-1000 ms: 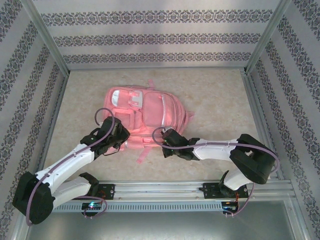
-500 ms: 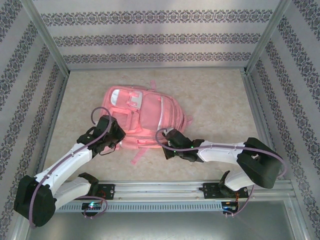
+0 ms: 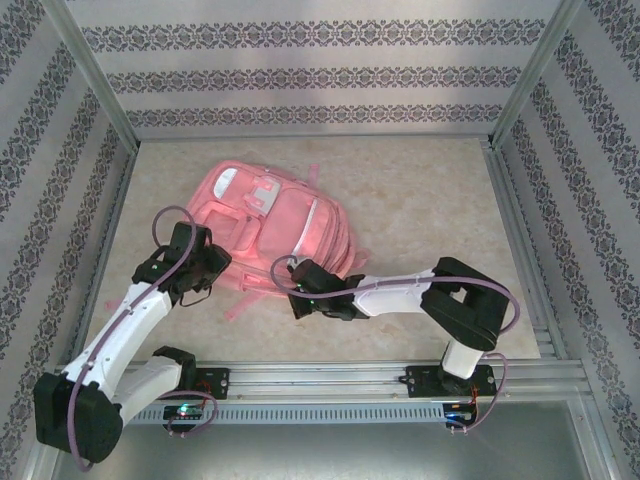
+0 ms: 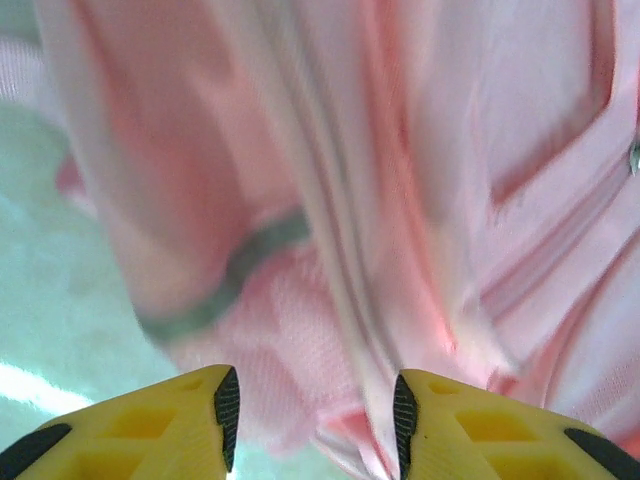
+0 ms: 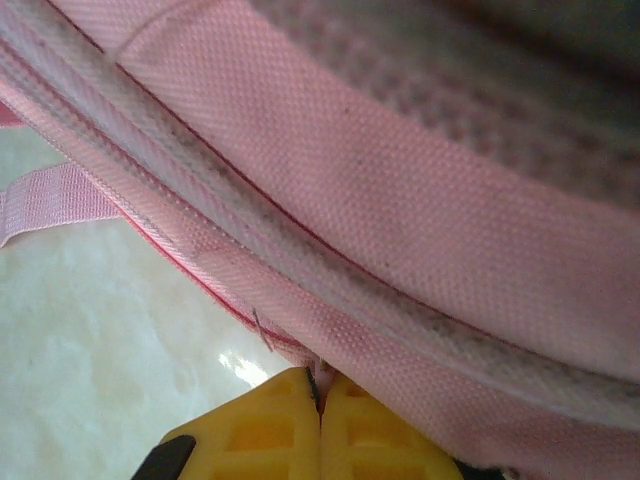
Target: Pack the student bag
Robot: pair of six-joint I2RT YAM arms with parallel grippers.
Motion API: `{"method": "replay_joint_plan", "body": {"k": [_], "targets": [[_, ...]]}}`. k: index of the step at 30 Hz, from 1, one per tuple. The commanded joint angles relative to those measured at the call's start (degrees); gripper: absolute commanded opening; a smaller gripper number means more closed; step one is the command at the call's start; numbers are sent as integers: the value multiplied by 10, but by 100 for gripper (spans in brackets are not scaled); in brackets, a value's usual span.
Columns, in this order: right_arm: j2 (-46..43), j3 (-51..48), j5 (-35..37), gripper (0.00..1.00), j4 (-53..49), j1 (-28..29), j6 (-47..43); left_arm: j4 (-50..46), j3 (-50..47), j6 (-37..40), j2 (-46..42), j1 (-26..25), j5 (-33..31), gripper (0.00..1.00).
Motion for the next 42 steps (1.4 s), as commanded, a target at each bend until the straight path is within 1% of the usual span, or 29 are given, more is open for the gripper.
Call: {"method": "replay_joint_plan", "body": {"k": [1,6,11,14,20,28,29,32,37,39,40,42], "targets": [[23,39,1,0,51,7,20,-15,-32,-76,-21,-29,45,46],[37,44,-3,0,64,7,28,40,-63,-139,-38,-108,22,48],[43,39,-10,0,76,7,37,107,-76,-165,0,-149,9,49],[43,34,-15,0,84,7,39,152,-77,-164,20,-166,-9,49],[43,21,-23,0,105,6,49,238,-87,-155,43,-172,-34,48],[43,12,-33,0,124,2,62,285,-106,-140,90,-172,-65,44],[43,12,-33,0,124,1,61,285,-107,-138,92,-172,-72,42],[38,11,-24,0,108,2,60,289,-99,-110,91,-166,-94,34],[18,3,-4,0,48,0,43,270,-84,-65,68,-137,-120,11],[11,-2,-6,0,33,-3,37,269,-86,-60,66,-127,-119,2],[7,-6,-6,0,27,-5,36,271,-89,-59,67,-121,-115,0],[0,-15,-7,0,21,-9,36,277,-98,-60,67,-112,-107,0]]}}
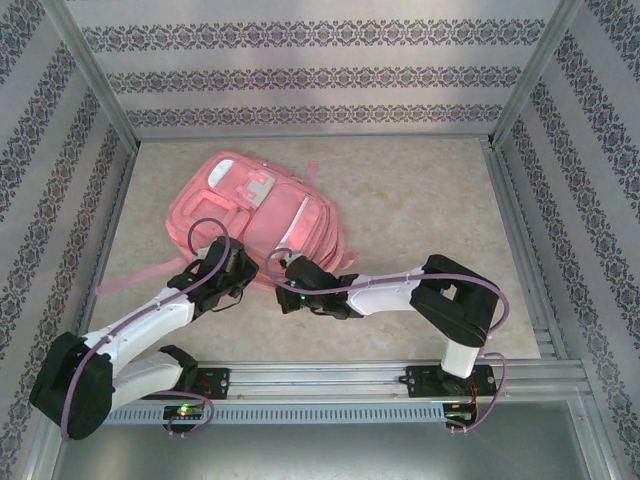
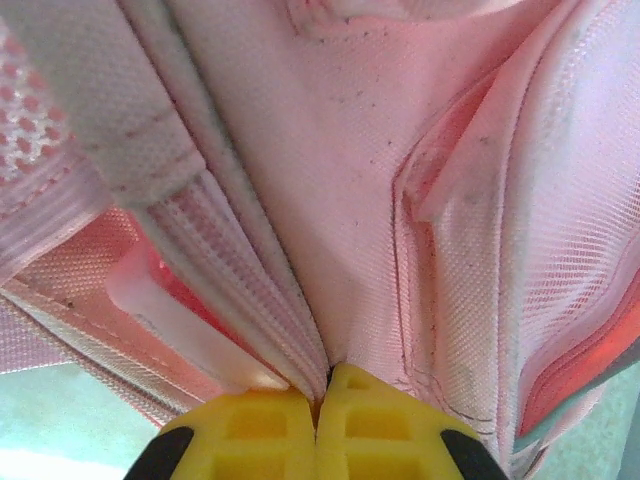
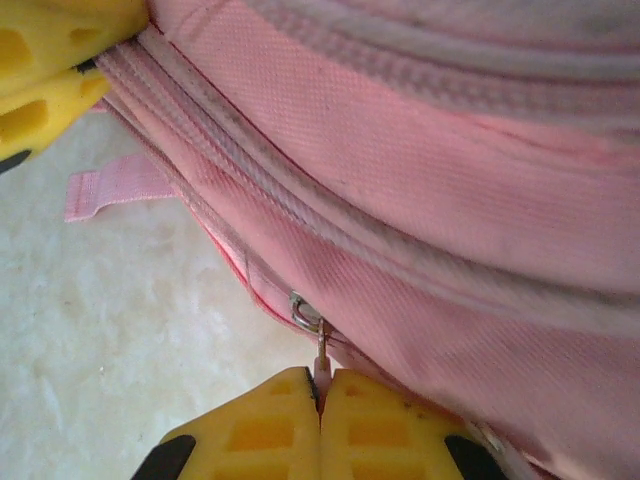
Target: Pack the student bag
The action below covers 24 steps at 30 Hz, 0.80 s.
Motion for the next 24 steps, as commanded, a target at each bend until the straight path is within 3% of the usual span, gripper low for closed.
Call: {"method": "replay_joint_plan", "body": {"k": [1,14,24], "targets": [[-22,-24,19,0,-58,-12,-12,12,-3,27,-10,30,-50,0],[-62,-60,31,0,-101,-30,-52,-2,-15,39,-27,47,-36,0],[-111,-93,23,0,-89,-52,-108,-72,2,83,-42,68,-17,0]]}}
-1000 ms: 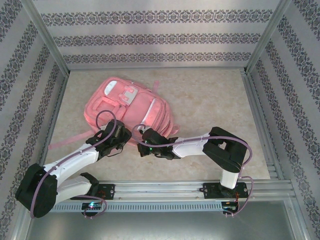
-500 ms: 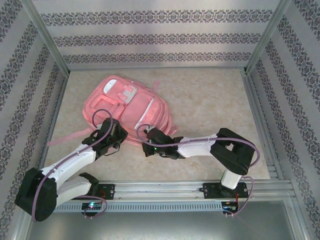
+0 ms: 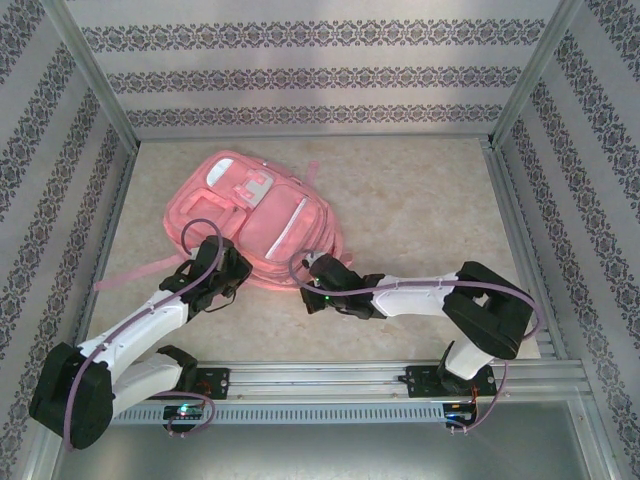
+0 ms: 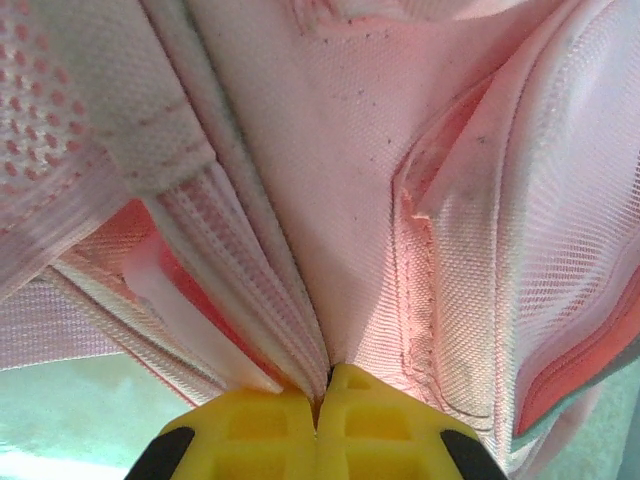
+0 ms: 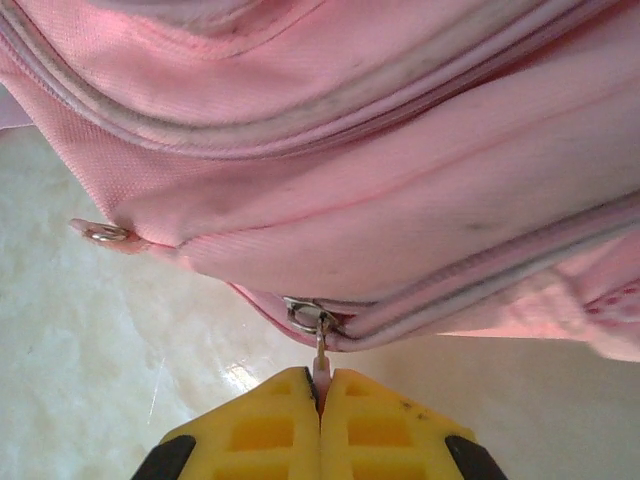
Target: Pack the student bag
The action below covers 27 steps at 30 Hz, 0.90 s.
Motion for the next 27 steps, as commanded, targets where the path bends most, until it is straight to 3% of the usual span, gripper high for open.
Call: {"method": "replay_joint_plan", "body": {"k": [1,9,12,14,19,27], "targets": [[-11,-8,13,0,-36,-8,-36,-62,12,47,-19,31,-48,0],[29,27,-78,0,10,4,-50,-216,80,128,-55,81,-42,2],[57,60,-68,0,10,28,-44,-252,99,124,-56,84,-18,31],[74,78,-63,0,15,38,-32,-259,96,107,-58,83,16,40],[113,114,-50,0,30,47,-5,-253,56,71,-77,83,101,43],[126,123,-50,0,58,48,18,-192,-1,20,-109,66,137,45]]}}
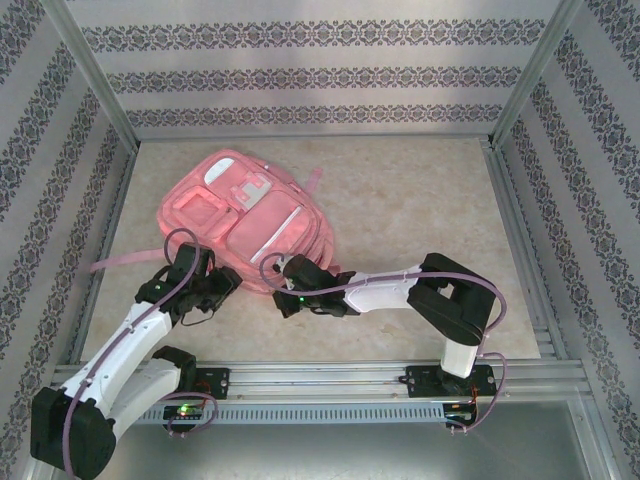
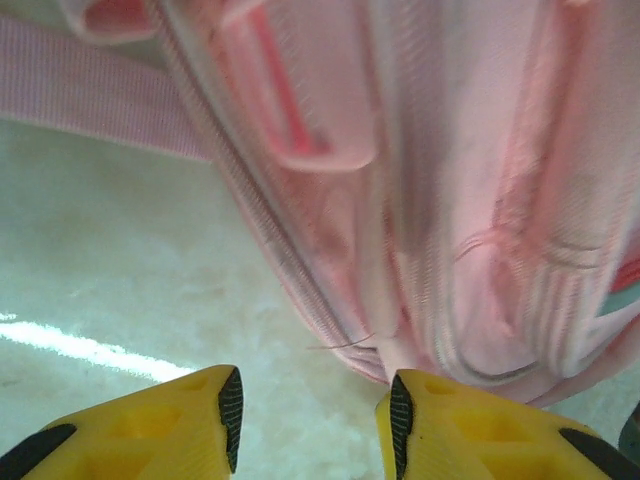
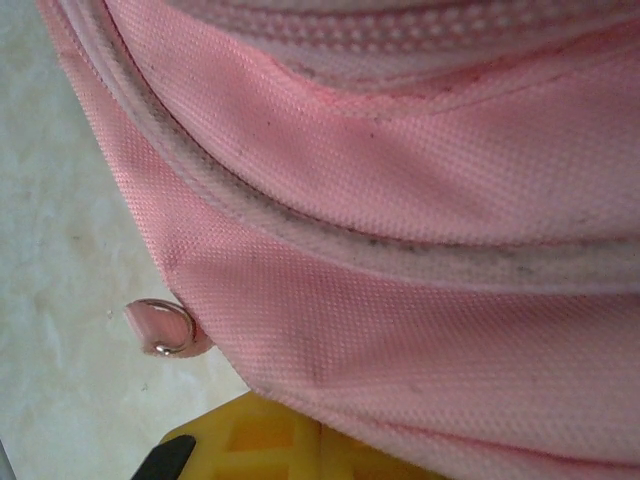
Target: Pack the student bag
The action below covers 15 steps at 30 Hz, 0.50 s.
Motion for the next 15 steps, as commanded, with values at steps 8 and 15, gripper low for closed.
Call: {"method": "replay_joint_plan", "body": {"k": [8,15], "targets": [[11,6,-3,0,42,5,25,112,-15,-28,21,-26,2,46],[13,0,-7,0,50,5,36,142,-15,1,47,-27,-27,46]]}}
